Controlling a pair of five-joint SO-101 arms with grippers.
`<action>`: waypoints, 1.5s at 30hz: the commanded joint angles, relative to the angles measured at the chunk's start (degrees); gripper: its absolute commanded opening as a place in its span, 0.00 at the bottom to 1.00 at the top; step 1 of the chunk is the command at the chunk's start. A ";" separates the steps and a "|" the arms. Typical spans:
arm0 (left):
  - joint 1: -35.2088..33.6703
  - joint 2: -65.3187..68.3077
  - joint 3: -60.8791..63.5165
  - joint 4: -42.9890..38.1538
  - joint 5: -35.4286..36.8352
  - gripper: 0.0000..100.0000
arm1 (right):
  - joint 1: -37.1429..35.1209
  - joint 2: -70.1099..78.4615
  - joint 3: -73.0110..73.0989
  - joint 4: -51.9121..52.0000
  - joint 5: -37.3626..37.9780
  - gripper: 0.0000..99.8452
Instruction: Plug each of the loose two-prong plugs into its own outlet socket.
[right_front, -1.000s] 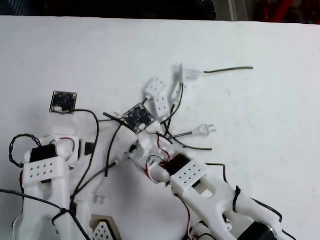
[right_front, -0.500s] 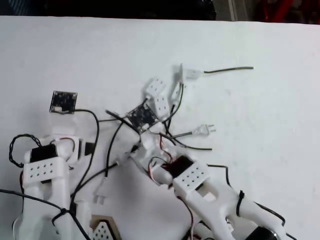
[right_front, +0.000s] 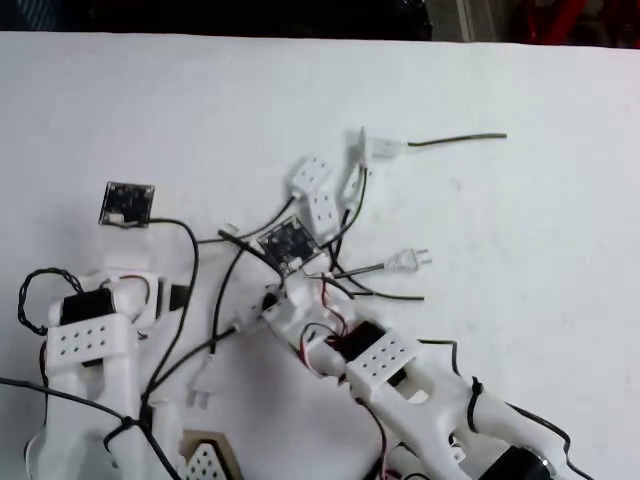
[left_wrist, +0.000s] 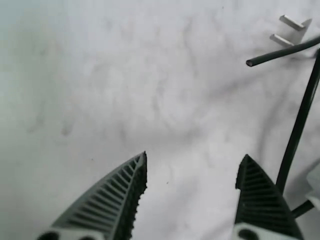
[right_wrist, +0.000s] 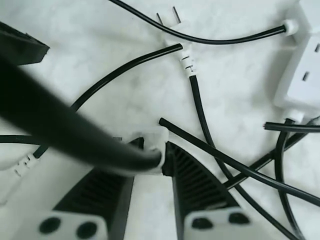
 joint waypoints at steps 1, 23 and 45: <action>-0.40 -1.45 0.00 -1.05 0.44 0.29 | -0.13 0.22 -1.58 1.98 -0.35 0.02; -0.40 -1.45 0.00 -1.05 0.70 0.29 | 0.13 2.33 -12.66 16.04 0.09 0.02; -0.57 -1.63 1.49 -2.99 0.79 0.29 | 23.96 -2.68 -32.18 1.63 0.79 0.02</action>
